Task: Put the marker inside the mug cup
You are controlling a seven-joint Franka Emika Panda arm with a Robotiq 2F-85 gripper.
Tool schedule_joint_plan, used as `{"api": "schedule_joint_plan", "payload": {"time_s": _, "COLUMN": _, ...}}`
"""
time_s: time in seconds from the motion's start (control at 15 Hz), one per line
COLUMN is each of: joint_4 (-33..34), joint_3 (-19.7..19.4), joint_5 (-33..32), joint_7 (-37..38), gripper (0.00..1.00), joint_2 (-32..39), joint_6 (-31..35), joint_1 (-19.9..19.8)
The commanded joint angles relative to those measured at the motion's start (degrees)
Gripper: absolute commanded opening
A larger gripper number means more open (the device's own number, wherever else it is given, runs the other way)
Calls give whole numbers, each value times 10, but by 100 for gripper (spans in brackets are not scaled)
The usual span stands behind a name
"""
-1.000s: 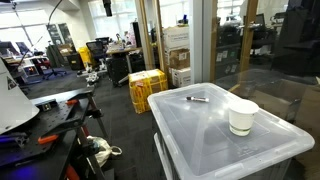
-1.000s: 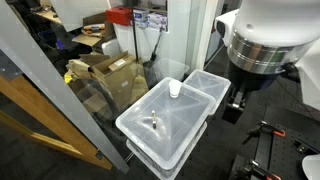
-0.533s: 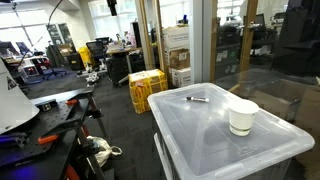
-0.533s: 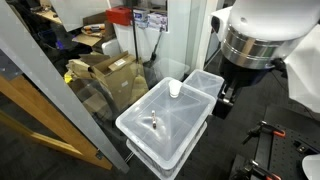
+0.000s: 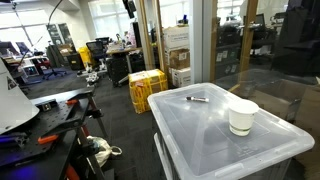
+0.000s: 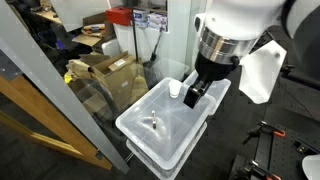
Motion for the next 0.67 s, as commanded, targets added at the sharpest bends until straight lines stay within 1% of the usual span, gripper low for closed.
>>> {"api": "schedule_joint_plan", "payload": {"time_s": 0.0, "joint_4": 10, "joint_3": -14, "joint_5": -3, "joint_7": 44, "gripper": 100, "joint_2": 51, "joint_6": 73, "joint_1": -7}}
{"api": "schedule_joint_plan", "payload": {"time_s": 0.27, "joint_4": 23, "joint_3": -27, "joint_5": -6, "joint_7": 92, "gripper": 100, "joint_2": 119, "joint_6": 154, "joint_1": -10}}
{"api": "schedule_joint_plan", "payload": {"time_s": 0.6, "joint_4": 39, "joint_3": -56, "joint_5": -22, "joint_7": 132, "gripper": 100, "joint_2": 205, "joint_6": 259, "joint_1": 2}}
